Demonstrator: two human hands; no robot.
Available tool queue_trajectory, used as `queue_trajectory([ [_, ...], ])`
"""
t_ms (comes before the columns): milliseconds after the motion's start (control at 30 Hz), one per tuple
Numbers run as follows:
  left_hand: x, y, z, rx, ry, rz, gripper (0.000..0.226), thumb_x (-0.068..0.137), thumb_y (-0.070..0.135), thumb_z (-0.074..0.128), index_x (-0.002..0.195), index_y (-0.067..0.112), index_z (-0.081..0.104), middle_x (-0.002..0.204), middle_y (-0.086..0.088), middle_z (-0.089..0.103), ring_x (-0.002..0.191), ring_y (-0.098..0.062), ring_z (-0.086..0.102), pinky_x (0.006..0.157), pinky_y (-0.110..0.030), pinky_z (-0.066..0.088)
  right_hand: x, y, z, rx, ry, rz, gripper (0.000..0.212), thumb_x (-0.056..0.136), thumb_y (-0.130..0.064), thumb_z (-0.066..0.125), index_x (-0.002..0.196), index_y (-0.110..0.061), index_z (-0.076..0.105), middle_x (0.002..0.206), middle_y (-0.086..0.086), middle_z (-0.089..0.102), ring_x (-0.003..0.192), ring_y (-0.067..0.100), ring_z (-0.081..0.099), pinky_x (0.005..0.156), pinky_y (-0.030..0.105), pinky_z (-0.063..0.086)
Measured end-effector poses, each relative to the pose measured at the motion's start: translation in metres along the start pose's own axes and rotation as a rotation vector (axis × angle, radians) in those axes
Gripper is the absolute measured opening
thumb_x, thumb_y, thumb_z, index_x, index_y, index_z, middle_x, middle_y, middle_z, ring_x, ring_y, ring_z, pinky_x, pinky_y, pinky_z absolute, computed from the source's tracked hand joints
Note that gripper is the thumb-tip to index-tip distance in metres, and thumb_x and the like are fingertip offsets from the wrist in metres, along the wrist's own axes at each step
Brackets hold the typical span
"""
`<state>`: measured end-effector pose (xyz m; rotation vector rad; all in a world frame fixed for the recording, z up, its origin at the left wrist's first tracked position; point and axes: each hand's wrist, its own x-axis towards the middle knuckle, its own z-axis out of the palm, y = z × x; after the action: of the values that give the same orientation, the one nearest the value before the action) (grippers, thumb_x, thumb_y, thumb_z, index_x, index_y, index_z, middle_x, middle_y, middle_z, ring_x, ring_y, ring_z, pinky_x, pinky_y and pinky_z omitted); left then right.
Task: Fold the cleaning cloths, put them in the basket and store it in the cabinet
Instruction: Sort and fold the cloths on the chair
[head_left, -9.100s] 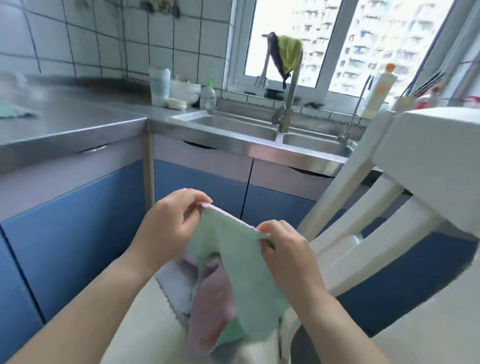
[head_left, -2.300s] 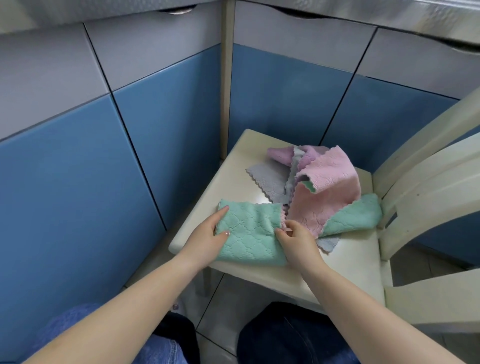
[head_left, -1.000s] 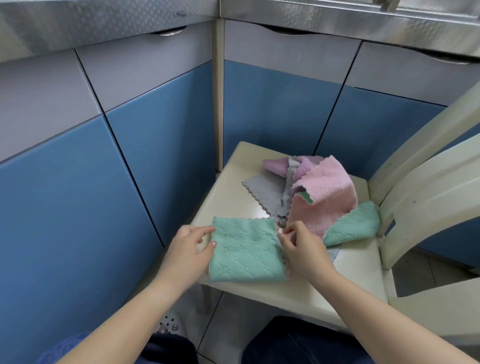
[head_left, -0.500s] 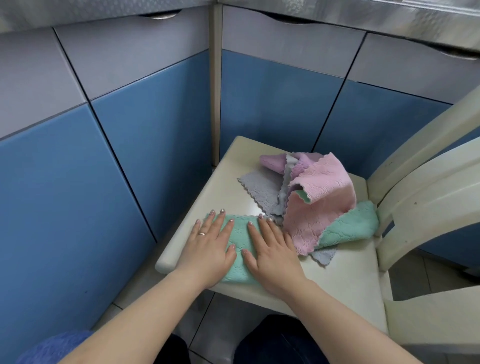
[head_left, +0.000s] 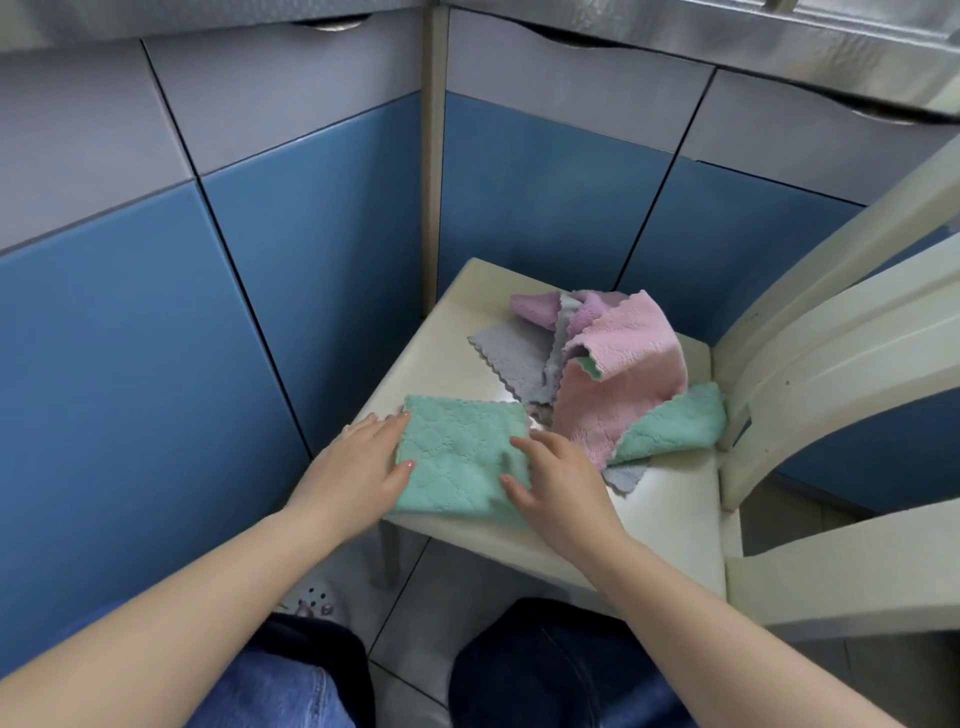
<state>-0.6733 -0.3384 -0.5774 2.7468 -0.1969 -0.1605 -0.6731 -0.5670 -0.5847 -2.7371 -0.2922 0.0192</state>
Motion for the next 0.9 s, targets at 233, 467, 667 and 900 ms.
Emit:
queue_trajectory([
  [233,-0.002,0.015,0.002,-0.361,0.003,-0.181,0.053,0.094,0.031,0.051,0.144,0.023,0.035,0.145,0.001,0.044,0.131,-0.016,0.043,0.106,-0.027,0.034,-0.012,-0.010,0.004,0.308,-0.051,0.249,0.050,0.089,-0.037,0.058,0.135,-0.024,0.045,0.129,0.002,0.050,0.117,0.016,0.049,0.097,0.029,0.040],
  [467,0.008,0.015,-0.011,-1.086,0.009,-0.533,0.040,0.087,0.006,0.062,0.122,0.024,0.057,0.132,-0.009,0.053,0.109,-0.024,0.061,0.085,-0.037,0.055,0.003,-0.026,-0.016,1.059,-0.157,0.626,0.024,0.086,-0.006,0.062,0.108,-0.014,0.065,0.108,0.007,0.058,0.062,0.008,0.052,0.052,0.022,0.042],
  [667,-0.016,0.015,-0.054,-1.205,0.113,-0.456,0.035,0.089,-0.002,0.057,0.112,0.023,0.061,0.122,-0.007,0.059,0.095,-0.020,0.065,0.069,-0.030,0.055,0.001,-0.057,-0.044,1.225,-0.201,0.536,0.024,0.089,-0.004,0.058,0.103,-0.021,0.067,0.112,0.002,0.061,0.071,0.011,0.060,0.056,0.026,0.048],
  [900,-0.068,-0.003,-0.144,-1.236,0.310,-0.289,0.030,0.090,-0.002,0.055,0.111,0.019,0.062,0.115,-0.001,0.062,0.093,-0.012,0.064,0.069,-0.022,0.053,0.014,-0.143,-0.112,1.181,-0.282,0.269,0.020,0.089,-0.001,0.058,0.103,-0.013,0.065,0.109,0.007,0.066,0.082,0.016,0.066,0.056,0.025,0.051],
])
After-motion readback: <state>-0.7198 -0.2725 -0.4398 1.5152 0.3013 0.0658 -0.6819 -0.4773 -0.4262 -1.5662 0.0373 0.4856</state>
